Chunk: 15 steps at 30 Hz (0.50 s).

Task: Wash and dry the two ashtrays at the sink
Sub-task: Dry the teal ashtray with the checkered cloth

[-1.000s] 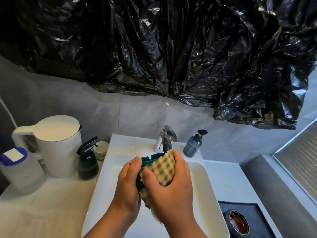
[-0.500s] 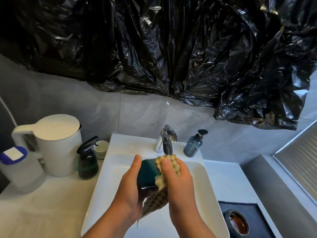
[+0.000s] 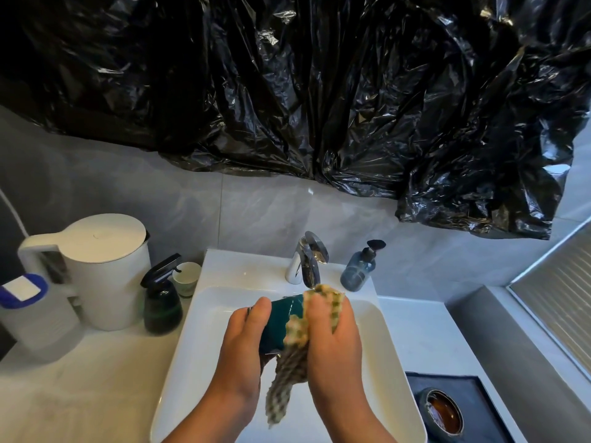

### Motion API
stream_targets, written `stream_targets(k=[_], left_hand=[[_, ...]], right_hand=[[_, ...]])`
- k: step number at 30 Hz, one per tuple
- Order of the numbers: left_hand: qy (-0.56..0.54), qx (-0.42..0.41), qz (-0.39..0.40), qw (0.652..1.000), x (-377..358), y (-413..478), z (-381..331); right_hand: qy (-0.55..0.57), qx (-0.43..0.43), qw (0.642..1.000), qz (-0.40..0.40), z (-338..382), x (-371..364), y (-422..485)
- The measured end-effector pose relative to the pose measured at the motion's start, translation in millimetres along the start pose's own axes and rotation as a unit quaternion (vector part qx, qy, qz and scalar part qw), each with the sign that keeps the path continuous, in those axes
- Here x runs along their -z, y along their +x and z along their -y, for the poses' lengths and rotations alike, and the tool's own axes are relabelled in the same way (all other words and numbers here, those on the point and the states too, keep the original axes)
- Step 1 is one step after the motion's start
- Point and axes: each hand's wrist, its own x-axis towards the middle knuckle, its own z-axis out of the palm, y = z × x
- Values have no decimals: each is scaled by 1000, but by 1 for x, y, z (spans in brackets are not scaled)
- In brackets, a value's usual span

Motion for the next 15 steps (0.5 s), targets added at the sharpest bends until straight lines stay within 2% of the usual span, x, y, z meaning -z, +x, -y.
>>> stream_targets(k=[2,4,8,11,15], left_hand=[[-12,-3,4,1000,4,1,1],[-9,-19,8,1000,5,1,1],[6,-57,10,998,6,2,1],[20,-75,10,997,9,5,2],[-16,-76,35,996,10,6,8]], right_hand=[[-72,18,996,43,-4,1,-3],[-95,28,993,62,-3,1,-3],[-56,20,996,64,1,1,7],[17,-14,999,49,4,2,17],[81,-53,994,57,3,5,22]])
